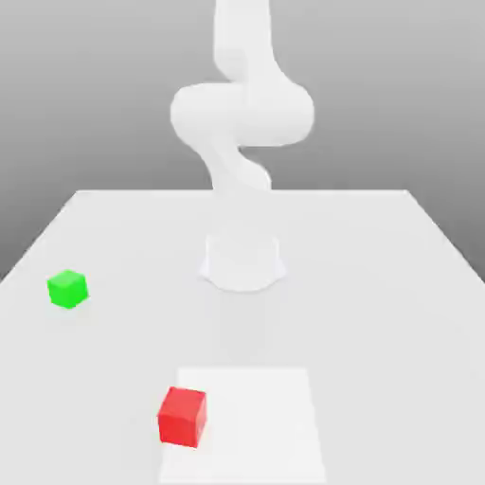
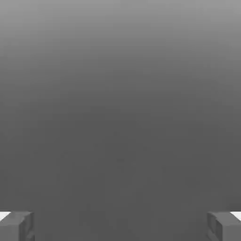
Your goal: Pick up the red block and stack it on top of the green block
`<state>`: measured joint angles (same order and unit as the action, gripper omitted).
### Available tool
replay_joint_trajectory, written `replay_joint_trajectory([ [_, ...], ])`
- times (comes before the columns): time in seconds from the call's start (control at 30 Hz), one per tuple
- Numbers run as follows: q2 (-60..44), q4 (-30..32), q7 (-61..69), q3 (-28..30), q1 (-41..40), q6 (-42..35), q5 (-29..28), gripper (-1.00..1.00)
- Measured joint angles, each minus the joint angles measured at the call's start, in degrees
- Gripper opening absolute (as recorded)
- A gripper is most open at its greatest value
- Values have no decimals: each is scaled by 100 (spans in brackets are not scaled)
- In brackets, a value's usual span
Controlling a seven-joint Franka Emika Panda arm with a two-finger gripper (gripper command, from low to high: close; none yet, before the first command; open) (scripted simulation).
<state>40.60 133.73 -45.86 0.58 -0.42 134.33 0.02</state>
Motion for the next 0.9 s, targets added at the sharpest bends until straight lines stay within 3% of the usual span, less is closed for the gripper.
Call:
replay_joint_trajectory([
  [0.7,-4398,1632,59,450,-443,2141,129,0],
  [0.9,-5645,1583,234,288,-579,3105,367,0],
])
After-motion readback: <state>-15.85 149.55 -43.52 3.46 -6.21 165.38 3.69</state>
